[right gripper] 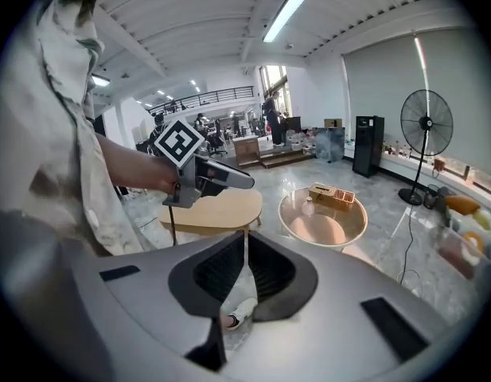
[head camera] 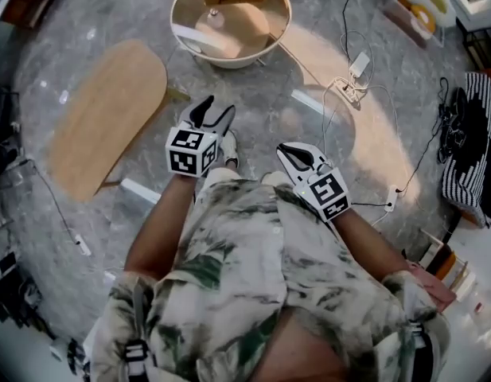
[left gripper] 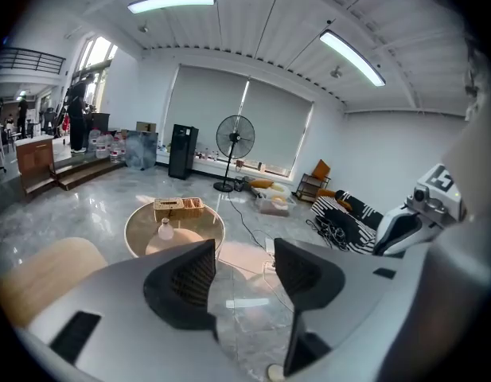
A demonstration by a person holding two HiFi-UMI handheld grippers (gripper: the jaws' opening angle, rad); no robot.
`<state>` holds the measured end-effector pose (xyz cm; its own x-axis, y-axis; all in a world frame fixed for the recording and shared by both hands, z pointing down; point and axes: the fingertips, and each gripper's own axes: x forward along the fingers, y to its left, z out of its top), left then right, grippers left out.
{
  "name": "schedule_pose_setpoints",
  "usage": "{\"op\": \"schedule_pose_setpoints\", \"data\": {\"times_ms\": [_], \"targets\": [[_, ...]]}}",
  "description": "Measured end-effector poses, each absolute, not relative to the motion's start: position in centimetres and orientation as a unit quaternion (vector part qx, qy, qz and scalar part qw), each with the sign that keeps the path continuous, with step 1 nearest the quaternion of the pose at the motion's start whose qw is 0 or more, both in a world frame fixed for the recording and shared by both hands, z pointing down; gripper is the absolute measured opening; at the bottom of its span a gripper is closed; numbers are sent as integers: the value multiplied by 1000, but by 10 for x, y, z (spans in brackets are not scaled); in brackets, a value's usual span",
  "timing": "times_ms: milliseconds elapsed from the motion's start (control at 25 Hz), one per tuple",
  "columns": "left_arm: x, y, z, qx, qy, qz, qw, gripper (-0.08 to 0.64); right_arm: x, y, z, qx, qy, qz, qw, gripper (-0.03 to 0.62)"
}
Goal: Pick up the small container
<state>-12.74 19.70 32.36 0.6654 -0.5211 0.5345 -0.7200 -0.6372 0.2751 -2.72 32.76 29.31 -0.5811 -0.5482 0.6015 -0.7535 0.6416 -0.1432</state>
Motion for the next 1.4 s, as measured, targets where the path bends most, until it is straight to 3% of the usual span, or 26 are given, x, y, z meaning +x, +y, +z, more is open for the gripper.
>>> {"op": "schedule_pose_setpoints", "data": {"times_ms": [600,1400], "targets": [[-177,48,378,880,-325,232,258,242,-91,181,311,389,-855,202,278,38],[-106,-178,510,828,-399,280,278,242,-12,-15,407,296,-871,230,316,38]]}}
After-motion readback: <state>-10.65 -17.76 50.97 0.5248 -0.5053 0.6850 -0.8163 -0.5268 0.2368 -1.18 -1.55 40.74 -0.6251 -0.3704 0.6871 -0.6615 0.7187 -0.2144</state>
